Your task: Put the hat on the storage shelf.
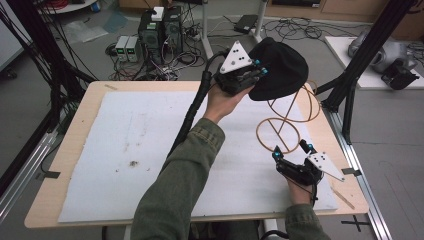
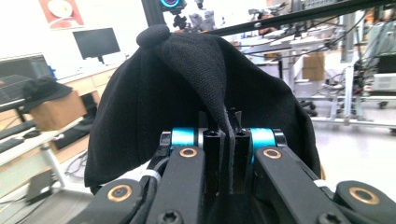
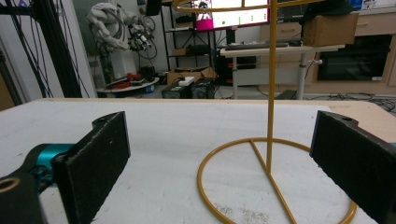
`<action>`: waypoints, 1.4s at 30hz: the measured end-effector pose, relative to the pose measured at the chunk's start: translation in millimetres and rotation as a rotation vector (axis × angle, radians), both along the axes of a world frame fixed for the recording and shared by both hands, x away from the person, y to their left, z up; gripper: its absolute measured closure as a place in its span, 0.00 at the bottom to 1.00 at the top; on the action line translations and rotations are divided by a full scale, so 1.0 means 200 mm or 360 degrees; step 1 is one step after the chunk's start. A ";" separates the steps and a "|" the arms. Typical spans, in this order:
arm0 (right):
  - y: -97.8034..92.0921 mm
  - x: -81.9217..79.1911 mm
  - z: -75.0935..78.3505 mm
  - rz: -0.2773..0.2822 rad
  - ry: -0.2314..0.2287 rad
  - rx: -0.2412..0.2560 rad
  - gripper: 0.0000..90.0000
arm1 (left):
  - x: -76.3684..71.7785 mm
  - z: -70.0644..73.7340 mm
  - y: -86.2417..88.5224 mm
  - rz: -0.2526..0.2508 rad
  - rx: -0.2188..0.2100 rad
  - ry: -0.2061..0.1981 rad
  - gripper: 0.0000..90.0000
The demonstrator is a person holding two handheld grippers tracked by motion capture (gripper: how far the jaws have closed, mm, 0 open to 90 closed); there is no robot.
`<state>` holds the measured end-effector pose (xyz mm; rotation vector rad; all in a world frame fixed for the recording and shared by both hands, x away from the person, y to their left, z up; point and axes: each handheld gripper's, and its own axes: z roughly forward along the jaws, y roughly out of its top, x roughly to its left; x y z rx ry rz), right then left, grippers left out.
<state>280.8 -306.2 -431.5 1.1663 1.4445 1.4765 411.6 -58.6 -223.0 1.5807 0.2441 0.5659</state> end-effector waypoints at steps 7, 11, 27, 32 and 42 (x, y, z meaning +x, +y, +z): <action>0.00 0.01 0.00 0.0008 -0.0013 -0.0014 0.05 | 0.01 0.02 -0.11 -0.0053 0.0000 -0.0007 0.97; 0.01 0.01 0.00 0.0014 0.0000 -0.0012 0.05 | 0.02 0.04 -0.17 -0.0064 0.0031 -0.0016 0.97; 0.01 0.01 0.00 0.0024 0.0003 -0.0016 0.05 | 0.09 0.01 -0.36 -0.0144 0.0260 0.0111 0.97; 0.01 0.01 0.00 0.0022 -0.0006 -0.0016 0.05 | 0.12 -0.05 -0.39 -0.0204 0.0371 0.0232 0.97; 0.01 0.01 0.00 0.0017 -0.0007 -0.0003 0.05 | 0.12 -0.07 -0.41 -0.0156 0.0432 0.0219 0.92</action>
